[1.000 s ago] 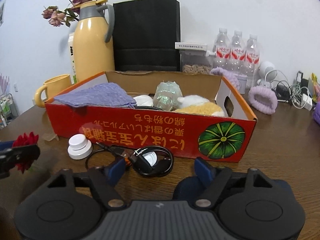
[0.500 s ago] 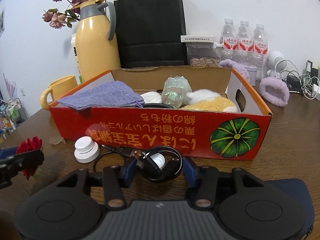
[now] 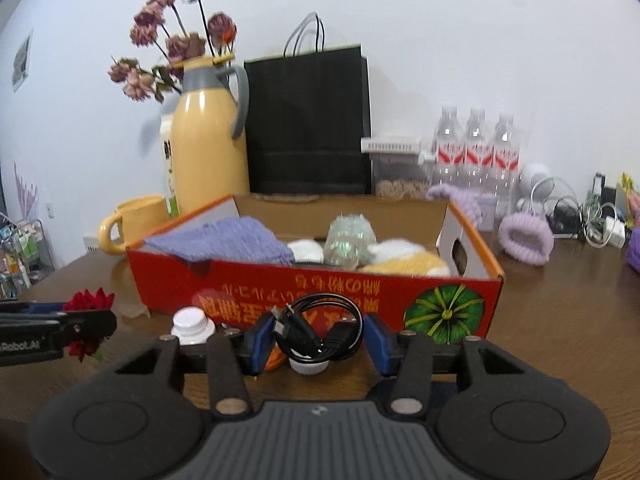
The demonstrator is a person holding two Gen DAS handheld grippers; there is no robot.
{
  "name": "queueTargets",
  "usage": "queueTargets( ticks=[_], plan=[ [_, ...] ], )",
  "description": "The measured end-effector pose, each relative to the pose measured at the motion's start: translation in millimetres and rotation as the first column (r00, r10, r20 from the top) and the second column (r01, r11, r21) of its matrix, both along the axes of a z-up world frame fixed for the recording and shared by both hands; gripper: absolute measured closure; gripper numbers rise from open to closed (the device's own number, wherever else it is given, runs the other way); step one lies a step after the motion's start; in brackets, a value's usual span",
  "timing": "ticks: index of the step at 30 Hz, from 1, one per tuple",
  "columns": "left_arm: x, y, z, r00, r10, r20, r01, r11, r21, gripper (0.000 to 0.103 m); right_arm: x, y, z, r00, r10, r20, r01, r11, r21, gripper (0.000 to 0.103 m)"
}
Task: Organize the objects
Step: 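Lower the rose into the box with the left tool while the right tool drops the cable in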
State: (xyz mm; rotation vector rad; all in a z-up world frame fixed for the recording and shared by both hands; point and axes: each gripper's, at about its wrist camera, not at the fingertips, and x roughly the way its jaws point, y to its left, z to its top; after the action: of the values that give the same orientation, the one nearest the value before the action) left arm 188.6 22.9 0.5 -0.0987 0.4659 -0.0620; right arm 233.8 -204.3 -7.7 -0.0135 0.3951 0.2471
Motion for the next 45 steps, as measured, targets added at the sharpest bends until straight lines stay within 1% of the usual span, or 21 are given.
queueTargets(
  ticks=[6, 9, 13, 18, 24, 29, 38, 45],
  plan=[
    [-1, -4, 21, 0.998, -0.003, 0.068, 0.002, 1.0, 0.011, 0.059, -2, 1, 19, 0.998, 0.022, 0.056, -0.023, 1.0, 0.005, 0.056],
    [7, -8, 36, 0.995, -0.018, 0.093, 0.018, 1.0, 0.008, 0.058, 1, 3, 30, 0.996, 0.038, 0.082, -0.038, 0.999, 0.0, 0.056],
    [20, -16, 52, 0.991, -0.025, 0.129, 0.022, 0.999, 0.025, 0.058, 11, 8, 44, 0.993, 0.047, 0.112, -0.045, 0.999, -0.019, 0.056],
    [41, -23, 62, 0.989, -0.026, 0.142, 0.023, 0.999, 0.026, 0.058, 30, 14, 54, 0.99, 0.051, 0.132, -0.047, 0.998, -0.03, 0.056],
    [72, -25, 71, 0.988, -0.016, 0.154, 0.012, 1.0, 0.027, 0.058, 57, 20, 57, 0.991, 0.057, 0.12, -0.052, 0.998, -0.047, 0.056],
    [98, -27, 65, 0.991, -0.005, 0.132, 0.005, 1.0, -0.003, 0.058, 79, 20, 48, 0.993, 0.053, 0.103, -0.049, 0.998, -0.041, 0.056],
    [130, -33, 48, 0.996, -0.024, 0.09, 0.024, 1.0, 0.007, 0.058, 105, 14, 26, 0.998, 0.05, 0.041, -0.047, 0.998, -0.052, 0.056],
    [141, -33, 41, 0.997, -0.03, 0.072, 0.029, 0.999, 0.019, 0.057, 111, 13, 18, 1.0, 0.024, 0.017, -0.023, 0.998, -0.062, 0.056]
  ],
)
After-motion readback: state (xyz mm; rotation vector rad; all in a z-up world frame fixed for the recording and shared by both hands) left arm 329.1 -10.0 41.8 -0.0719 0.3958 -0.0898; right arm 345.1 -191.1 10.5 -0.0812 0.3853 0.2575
